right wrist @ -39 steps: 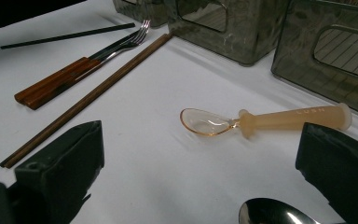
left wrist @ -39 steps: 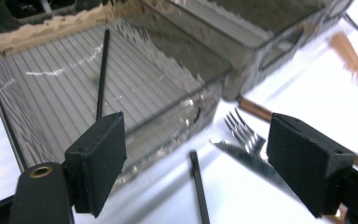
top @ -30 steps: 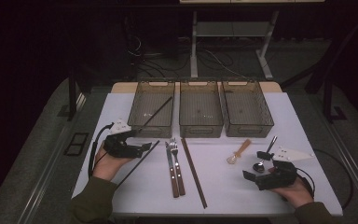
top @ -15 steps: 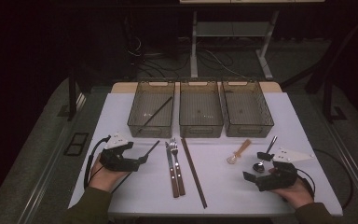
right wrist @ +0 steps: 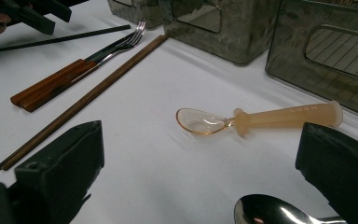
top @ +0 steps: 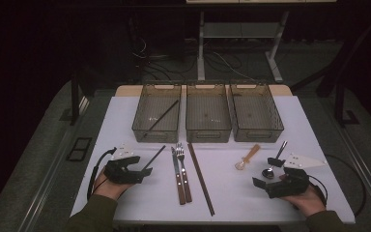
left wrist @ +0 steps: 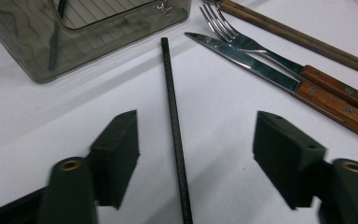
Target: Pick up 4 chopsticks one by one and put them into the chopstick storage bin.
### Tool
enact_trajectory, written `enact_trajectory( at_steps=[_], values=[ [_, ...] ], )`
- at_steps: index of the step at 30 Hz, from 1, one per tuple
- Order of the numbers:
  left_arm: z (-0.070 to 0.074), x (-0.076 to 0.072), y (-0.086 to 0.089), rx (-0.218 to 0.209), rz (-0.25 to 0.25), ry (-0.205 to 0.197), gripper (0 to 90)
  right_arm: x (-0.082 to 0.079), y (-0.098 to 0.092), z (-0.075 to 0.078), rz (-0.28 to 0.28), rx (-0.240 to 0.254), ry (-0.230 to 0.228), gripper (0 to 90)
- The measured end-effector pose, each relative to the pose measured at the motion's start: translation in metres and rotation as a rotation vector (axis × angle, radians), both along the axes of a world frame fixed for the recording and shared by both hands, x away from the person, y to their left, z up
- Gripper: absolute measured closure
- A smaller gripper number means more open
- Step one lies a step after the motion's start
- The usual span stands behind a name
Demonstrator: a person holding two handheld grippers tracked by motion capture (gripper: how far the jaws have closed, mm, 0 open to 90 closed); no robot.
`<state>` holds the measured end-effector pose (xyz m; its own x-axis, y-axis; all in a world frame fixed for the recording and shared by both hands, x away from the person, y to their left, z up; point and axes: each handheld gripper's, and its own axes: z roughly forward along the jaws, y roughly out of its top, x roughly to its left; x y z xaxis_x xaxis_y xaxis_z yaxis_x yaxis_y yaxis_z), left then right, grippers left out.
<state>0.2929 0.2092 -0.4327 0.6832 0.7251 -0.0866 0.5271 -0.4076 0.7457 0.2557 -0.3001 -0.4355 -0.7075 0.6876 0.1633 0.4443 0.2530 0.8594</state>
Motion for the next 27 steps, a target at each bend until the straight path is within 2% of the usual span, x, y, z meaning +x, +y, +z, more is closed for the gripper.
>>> enact_trajectory(
  at_steps=[7, 12, 14, 20, 27],
  values=[
    [-0.0035, 0.0028, 0.0003, 0.016, 0.019, 0.032, 55.2, 0.0001, 0.0002, -0.0002, 0.000, -0.001, 0.003, 1.3],
    [-0.0044, 0.0042, 0.0000, 0.041, 0.032, 0.043, 67.0, 0.0002, -0.0003, -0.0001, -0.003, 0.001, 0.002, 1.3],
    [-0.0052, 0.0047, 0.0001, 0.036, 0.032, 0.046, 71.5, 0.0001, -0.0003, -0.0002, -0.006, 0.003, 0.001, 1.3],
    [-0.0072, 0.0057, -0.0011, 0.056, 0.032, 0.061, 77.6, 0.0003, -0.0006, -0.0003, -0.009, 0.003, 0.000, 1.3],
    [-0.0102, 0.0067, -0.0028, 0.078, 0.029, 0.074, 80.6, 0.0003, -0.0010, -0.0001, -0.011, 0.006, 0.000, 1.3]
  ],
)
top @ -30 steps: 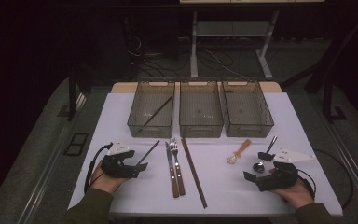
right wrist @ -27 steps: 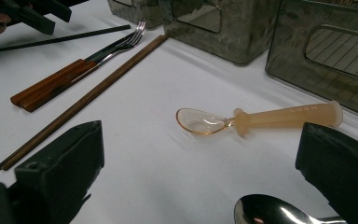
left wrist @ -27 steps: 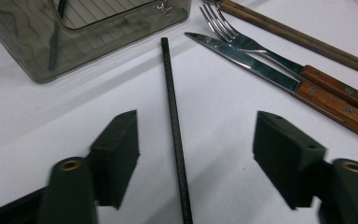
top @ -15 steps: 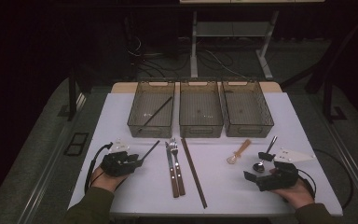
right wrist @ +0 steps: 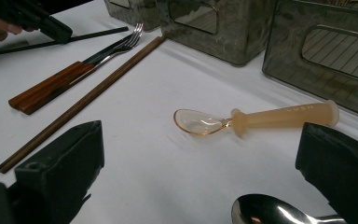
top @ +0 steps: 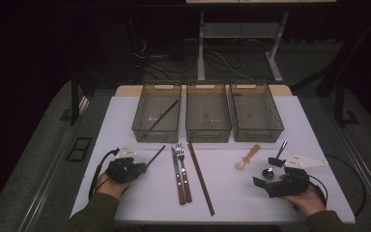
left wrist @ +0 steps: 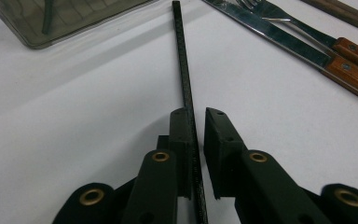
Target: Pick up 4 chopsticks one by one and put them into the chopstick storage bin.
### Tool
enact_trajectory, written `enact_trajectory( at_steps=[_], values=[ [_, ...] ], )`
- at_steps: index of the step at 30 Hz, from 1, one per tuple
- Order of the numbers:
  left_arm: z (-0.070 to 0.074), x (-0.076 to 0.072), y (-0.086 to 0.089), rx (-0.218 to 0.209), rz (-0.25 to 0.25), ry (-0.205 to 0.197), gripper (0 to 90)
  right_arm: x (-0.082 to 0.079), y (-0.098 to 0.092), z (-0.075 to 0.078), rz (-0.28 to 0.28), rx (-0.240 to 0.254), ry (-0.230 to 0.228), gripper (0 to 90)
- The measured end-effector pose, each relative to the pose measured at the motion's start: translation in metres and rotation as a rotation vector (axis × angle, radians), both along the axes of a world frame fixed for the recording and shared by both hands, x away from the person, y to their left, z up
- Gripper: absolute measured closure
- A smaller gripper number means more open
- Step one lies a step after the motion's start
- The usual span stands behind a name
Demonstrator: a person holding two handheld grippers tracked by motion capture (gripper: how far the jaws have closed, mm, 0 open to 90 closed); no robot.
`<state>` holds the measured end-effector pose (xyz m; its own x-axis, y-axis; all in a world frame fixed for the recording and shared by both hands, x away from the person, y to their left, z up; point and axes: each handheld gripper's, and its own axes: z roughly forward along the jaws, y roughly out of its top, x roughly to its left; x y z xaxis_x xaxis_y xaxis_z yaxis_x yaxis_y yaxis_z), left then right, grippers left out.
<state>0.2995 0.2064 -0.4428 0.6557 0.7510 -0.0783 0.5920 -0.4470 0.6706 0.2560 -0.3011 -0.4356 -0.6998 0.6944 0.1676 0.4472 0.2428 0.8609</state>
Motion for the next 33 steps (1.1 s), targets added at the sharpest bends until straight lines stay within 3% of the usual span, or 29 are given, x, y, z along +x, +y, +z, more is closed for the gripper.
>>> enact_trajectory(
  at_steps=[12, 19, 33],
  values=[
    [0.002, 0.000, -0.004, 0.048, 0.005, -0.006, 85.1, -0.001, 0.001, 0.000, 0.002, 0.002, -0.004, 1.3],
    [0.002, 0.000, -0.004, 0.032, 0.012, 0.003, 85.2, -0.001, 0.001, 0.001, 0.005, 0.001, -0.006, 1.3],
    [0.010, -0.001, -0.004, 0.013, -0.025, 0.004, 85.2, -0.002, 0.002, 0.001, 0.007, -0.002, -0.005, 1.3]
  ],
)
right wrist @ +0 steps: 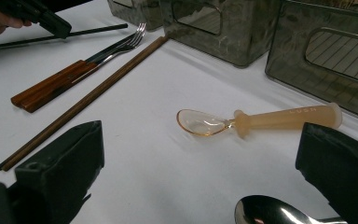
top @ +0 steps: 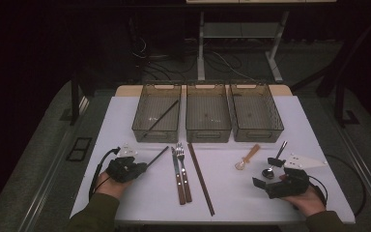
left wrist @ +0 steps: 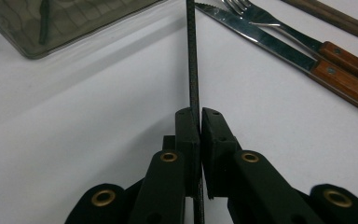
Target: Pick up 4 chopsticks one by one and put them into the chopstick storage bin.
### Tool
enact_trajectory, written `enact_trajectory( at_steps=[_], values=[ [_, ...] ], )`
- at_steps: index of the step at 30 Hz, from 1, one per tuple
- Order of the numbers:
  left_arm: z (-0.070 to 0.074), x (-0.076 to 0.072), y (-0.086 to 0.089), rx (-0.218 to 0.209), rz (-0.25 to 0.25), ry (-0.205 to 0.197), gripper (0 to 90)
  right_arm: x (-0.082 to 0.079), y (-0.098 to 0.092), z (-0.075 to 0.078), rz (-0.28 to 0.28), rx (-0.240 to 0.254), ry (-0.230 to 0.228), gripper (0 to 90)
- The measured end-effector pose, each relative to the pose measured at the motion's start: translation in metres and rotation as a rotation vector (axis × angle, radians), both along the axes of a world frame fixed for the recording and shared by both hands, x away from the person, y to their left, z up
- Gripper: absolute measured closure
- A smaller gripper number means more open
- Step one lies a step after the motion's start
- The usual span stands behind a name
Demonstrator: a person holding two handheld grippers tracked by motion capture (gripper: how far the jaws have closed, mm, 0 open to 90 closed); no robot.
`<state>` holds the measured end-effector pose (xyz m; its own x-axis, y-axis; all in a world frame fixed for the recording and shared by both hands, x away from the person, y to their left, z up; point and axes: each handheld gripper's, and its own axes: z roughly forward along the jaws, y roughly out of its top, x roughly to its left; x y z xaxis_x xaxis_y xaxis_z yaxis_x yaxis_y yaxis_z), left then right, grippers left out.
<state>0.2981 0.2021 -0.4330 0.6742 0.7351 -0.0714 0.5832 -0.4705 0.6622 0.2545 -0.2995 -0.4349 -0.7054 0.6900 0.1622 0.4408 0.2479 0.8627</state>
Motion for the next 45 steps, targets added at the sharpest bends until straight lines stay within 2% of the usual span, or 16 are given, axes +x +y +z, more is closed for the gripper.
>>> enact_trajectory(
  at_steps=[12, 15, 20, 29, 37, 45],
  values=[
    [0.007, 0.000, -0.003, -0.018, -0.030, 0.022, 85.2, 0.000, 0.001, 0.000, 0.007, -0.011, -0.007, 1.3],
    [0.009, 0.001, -0.003, -0.013, -0.051, 0.027, 85.2, 0.000, 0.000, 0.000, 0.007, -0.009, -0.008, 1.3],
    [0.015, 0.001, -0.005, -0.034, -0.055, 0.023, 85.2, 0.000, 0.000, 0.000, 0.007, -0.010, -0.008, 1.3],
    [0.023, 0.005, -0.005, -0.037, -0.071, 0.016, 85.2, 0.000, 0.000, 0.000, 0.006, -0.008, -0.005, 1.3],
    [0.030, 0.009, -0.005, -0.070, -0.073, 0.013, 85.2, 0.001, 0.000, -0.001, 0.003, -0.007, -0.004, 1.3],
    [0.037, 0.014, -0.007, -0.085, -0.089, 0.005, 85.2, 0.001, 0.000, 0.000, 0.004, -0.008, -0.006, 1.3]
  ],
)
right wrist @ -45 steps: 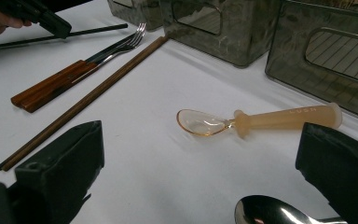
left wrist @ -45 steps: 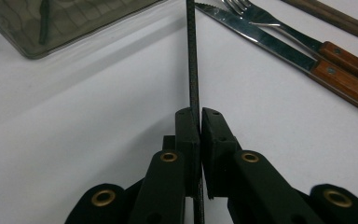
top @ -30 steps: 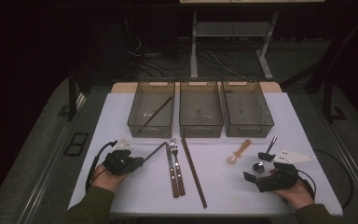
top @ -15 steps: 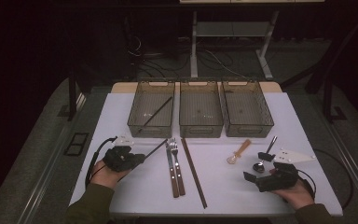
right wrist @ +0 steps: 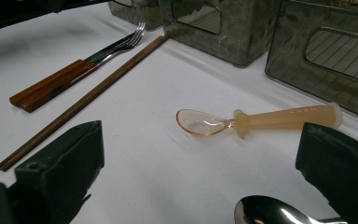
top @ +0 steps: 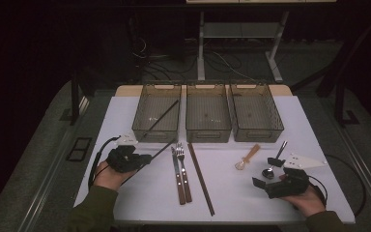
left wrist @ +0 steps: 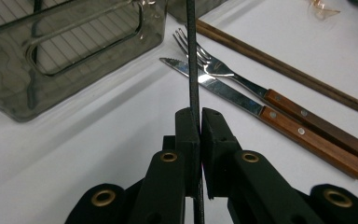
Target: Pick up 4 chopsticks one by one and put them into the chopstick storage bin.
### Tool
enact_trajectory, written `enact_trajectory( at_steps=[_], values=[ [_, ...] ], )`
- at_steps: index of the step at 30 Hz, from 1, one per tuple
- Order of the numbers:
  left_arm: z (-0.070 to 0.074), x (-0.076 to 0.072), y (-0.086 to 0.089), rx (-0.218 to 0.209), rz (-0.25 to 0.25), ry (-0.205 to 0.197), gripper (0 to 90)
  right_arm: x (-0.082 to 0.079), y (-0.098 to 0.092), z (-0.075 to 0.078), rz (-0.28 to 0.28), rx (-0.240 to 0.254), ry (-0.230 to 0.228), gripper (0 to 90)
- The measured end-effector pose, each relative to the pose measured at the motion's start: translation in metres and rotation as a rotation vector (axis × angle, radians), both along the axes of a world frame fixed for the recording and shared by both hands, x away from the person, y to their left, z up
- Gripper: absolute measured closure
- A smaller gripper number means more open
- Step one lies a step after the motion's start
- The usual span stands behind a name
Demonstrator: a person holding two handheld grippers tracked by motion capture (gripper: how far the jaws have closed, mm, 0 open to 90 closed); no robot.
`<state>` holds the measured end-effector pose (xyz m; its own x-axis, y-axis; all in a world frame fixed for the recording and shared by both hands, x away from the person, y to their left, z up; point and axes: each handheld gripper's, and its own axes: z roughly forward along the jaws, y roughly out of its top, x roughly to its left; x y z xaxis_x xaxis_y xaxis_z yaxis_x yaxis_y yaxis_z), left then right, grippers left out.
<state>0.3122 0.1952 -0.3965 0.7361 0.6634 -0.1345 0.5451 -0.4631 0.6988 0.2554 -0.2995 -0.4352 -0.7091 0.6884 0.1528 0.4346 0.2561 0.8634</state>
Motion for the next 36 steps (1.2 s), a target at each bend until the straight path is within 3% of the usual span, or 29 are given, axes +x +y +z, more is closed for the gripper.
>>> enact_trajectory(
  at_steps=[18, 36],
  values=[
    [0.021, 0.018, -0.004, -0.044, 0.002, -0.020, 85.1, 0.000, 0.000, 0.000, -0.004, 0.002, 0.005, 1.3],
    [0.047, 0.053, -0.009, -0.019, 0.022, -0.032, 85.2, 0.000, 0.001, 0.000, -0.008, 0.005, 0.007, 1.3]
  ],
)
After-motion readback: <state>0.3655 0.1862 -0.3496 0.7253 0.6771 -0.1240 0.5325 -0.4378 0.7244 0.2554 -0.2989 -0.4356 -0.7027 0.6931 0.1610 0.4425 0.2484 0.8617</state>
